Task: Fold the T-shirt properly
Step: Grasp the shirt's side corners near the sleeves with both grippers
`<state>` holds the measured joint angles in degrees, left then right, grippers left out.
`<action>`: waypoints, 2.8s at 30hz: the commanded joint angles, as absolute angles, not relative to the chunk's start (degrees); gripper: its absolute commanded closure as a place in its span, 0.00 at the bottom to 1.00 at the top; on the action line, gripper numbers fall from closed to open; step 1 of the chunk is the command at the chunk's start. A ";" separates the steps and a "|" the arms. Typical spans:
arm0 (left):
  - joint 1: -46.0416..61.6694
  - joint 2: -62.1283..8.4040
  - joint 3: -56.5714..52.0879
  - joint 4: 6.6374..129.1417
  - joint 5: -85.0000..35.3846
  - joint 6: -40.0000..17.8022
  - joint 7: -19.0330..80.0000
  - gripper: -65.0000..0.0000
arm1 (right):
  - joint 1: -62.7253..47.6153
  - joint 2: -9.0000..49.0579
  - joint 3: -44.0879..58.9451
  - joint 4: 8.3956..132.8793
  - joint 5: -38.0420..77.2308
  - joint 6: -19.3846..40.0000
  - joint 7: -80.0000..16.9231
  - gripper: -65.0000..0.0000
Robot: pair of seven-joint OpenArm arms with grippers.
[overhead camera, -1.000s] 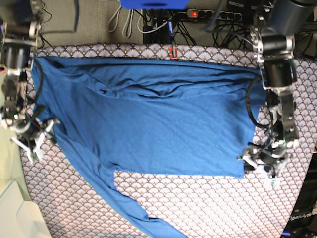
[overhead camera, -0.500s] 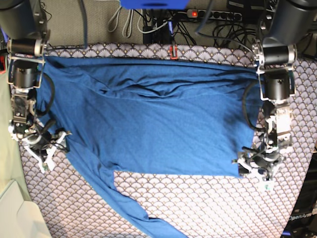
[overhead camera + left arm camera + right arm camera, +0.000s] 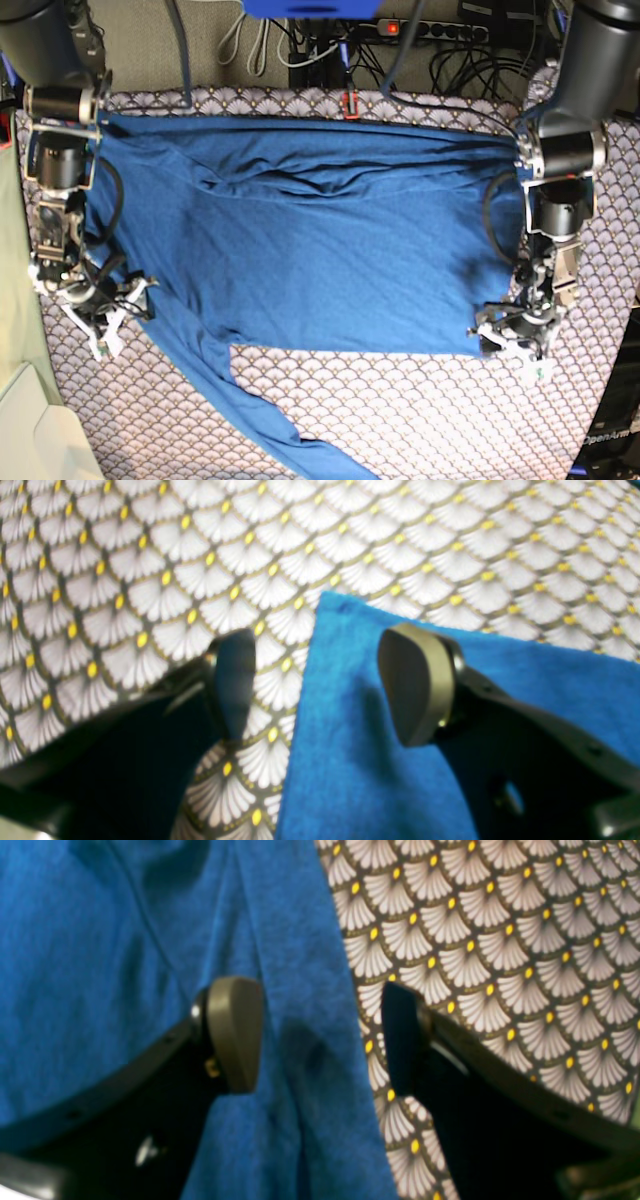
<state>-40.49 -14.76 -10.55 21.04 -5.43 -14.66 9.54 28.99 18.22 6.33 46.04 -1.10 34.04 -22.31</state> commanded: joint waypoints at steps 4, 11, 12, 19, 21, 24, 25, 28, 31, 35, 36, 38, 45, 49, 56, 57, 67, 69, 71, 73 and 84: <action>-47.34 -13.41 -6.64 14.29 -3.47 -14.81 2.42 0.37 | 33.36 18.51 6.46 43.12 -0.48 33.71 -21.05 0.41; -47.25 -11.12 -6.02 13.23 -3.65 -14.64 0.84 0.37 | 33.63 18.51 6.46 43.21 -0.48 33.71 -21.05 0.41; -47.08 -11.21 -6.02 13.14 -3.65 -13.58 0.84 0.37 | 33.63 18.51 6.46 43.21 -0.48 33.71 -21.05 0.41; -45.23 -13.14 -5.85 13.76 -3.56 -8.84 0.66 0.37 | 33.63 18.51 6.46 43.30 -0.48 33.71 -21.05 0.41; -45.14 -13.14 -5.93 13.76 -3.56 -8.84 0.66 0.37 | 33.45 18.42 6.46 43.30 -0.48 33.71 -21.05 0.41; -44.97 -13.14 -5.93 13.41 -3.65 -8.48 0.66 0.37 | 33.36 18.51 6.46 43.30 -0.48 33.71 -21.05 0.41; -44.62 -13.14 -5.93 13.23 -3.65 -8.48 0.66 0.37 | 33.36 18.59 6.46 43.30 -0.48 33.71 -21.05 0.41; -43.21 -12.70 -5.58 13.58 -3.30 -8.66 0.66 0.37 | 33.27 19.30 6.46 43.30 -0.48 33.71 -21.05 0.42; -43.03 -12.70 -5.93 13.32 -3.65 -8.48 0.66 0.37 | 33.27 19.65 6.46 43.30 -0.48 33.71 -21.05 0.42; -41.89 -12.70 -6.02 13.49 -3.65 -8.31 0.66 0.37 | 33.54 19.74 6.46 43.30 -0.48 33.71 -21.05 0.42; -41.71 -12.70 -6.02 13.58 -3.65 -8.31 0.66 0.38 | 33.63 19.82 6.46 43.30 -0.48 33.71 -21.05 0.42; -41.63 -12.79 -6.02 13.58 -3.65 -8.40 0.66 0.38 | 33.63 19.82 6.46 43.30 -0.48 33.71 -21.05 0.42; -41.63 -12.70 -6.02 13.58 -3.65 -8.66 0.66 0.49 | 33.36 18.59 6.46 42.95 -0.48 33.71 -18.86 0.41; -41.63 -12.70 -6.02 13.67 -3.65 -8.66 0.66 0.67 | 33.27 18.24 6.46 42.33 -0.48 33.71 -17.89 0.41; -41.54 -12.70 -5.67 13.67 -3.65 -8.75 0.66 0.68 | 33.63 18.68 6.46 35.47 -0.48 33.63 -12.26 0.41; -41.54 -12.70 -5.67 13.67 -3.65 -8.75 0.66 0.68 | 33.63 19.21 6.46 34.68 -0.48 33.54 -11.47 0.41; -41.45 -12.70 -5.58 13.67 -3.65 -8.75 0.66 0.68 | 33.27 19.38 6.46 33.98 -0.48 29.76 -10.15 0.42; -41.45 -12.70 -5.58 13.67 -3.65 -8.75 0.75 0.69 | 33.27 19.38 6.46 33.98 -0.48 29.76 -10.15 0.43; -41.45 -12.70 -5.58 13.67 -3.65 -8.75 0.75 0.75 | 33.27 19.38 6.46 33.98 -0.48 29.76 -10.15 0.47; -41.45 -12.70 -5.85 13.67 -3.65 -8.75 0.75 0.88 | 33.54 19.38 6.46 33.98 -0.48 29.76 -10.15 0.59; -41.54 -12.70 -6.02 14.64 -3.74 -8.75 1.01 0.99 | 33.27 19.47 6.46 35.30 -0.40 29.58 -10.15 1.00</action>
